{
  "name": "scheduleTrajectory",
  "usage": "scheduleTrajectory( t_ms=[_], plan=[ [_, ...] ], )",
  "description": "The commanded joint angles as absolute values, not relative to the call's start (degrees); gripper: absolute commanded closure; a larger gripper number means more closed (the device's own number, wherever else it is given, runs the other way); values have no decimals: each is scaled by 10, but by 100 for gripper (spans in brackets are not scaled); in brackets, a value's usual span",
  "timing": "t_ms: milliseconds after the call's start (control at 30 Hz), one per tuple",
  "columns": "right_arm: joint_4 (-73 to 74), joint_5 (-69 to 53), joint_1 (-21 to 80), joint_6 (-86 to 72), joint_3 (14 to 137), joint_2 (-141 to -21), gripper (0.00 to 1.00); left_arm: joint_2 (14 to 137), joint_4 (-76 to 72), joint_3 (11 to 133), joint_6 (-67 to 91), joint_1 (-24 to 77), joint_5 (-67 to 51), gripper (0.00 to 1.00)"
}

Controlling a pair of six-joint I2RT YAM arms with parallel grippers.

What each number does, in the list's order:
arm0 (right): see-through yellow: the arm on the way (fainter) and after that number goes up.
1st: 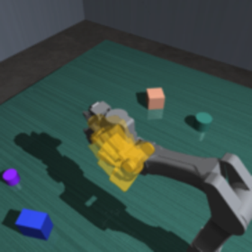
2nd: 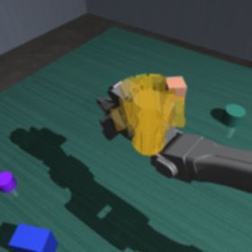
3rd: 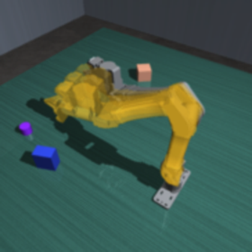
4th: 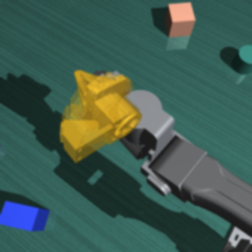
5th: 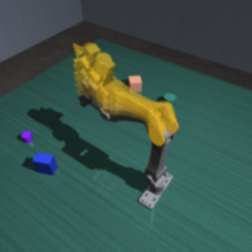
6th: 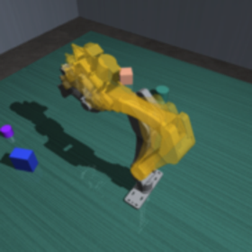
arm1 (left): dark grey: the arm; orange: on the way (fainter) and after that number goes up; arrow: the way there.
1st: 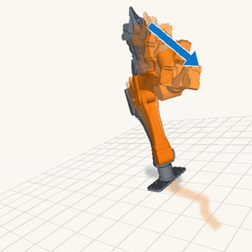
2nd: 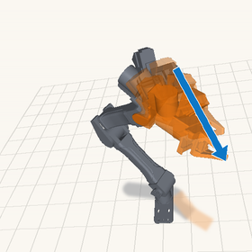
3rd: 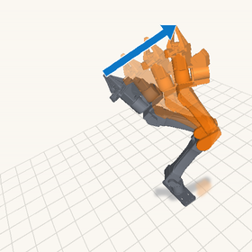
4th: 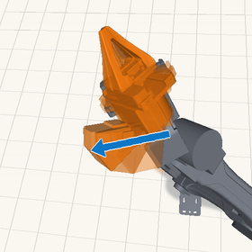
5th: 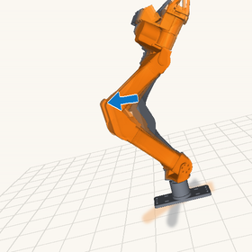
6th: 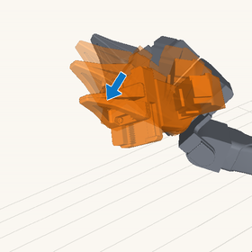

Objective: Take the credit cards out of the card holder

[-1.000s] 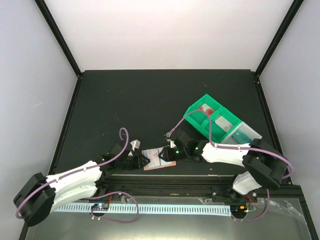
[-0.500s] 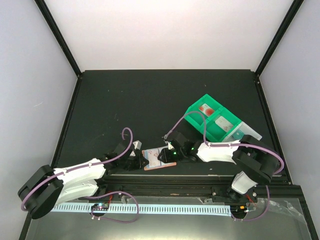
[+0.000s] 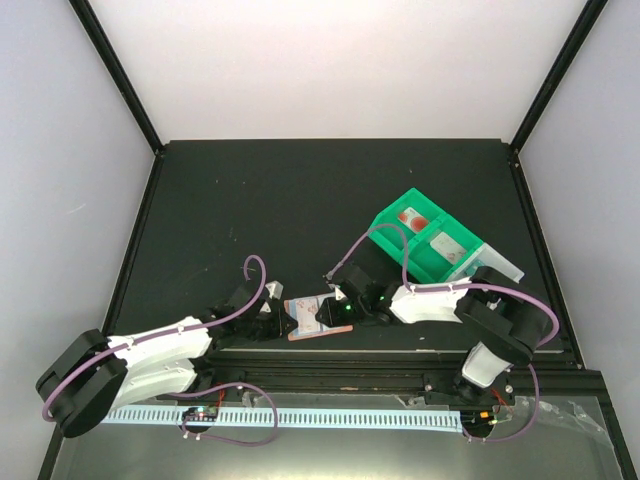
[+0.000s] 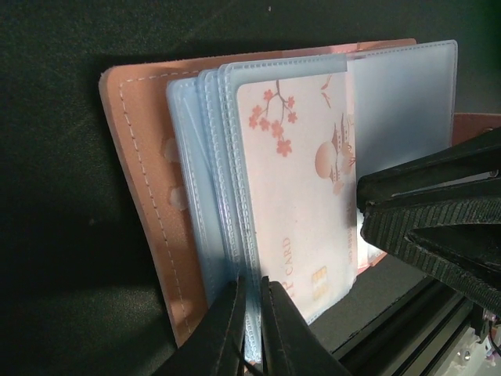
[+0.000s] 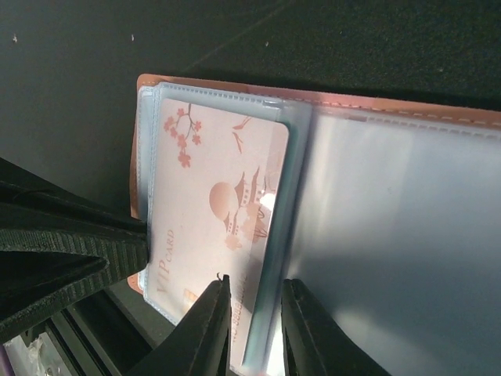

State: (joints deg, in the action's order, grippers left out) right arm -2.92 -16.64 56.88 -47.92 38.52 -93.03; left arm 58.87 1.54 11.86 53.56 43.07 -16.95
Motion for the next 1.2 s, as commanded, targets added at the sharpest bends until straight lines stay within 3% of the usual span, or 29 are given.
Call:
scheduleTrajectory(
  t_ms=[0,467,700,1167],
  plan=[
    [-47,-158,572,-476,388,-943,82,589,23,117,525,426,-153,91],
    [-22,-129,572,-469,388,-942,90,567,48,116,525,427,-143,87],
    [1,-109,572,-465,388,-931,90,562,54,115,525,427,-141,83],
    [-26,-139,572,-478,392,-927,87,558,56,118,523,426,-144,86]
  ],
)
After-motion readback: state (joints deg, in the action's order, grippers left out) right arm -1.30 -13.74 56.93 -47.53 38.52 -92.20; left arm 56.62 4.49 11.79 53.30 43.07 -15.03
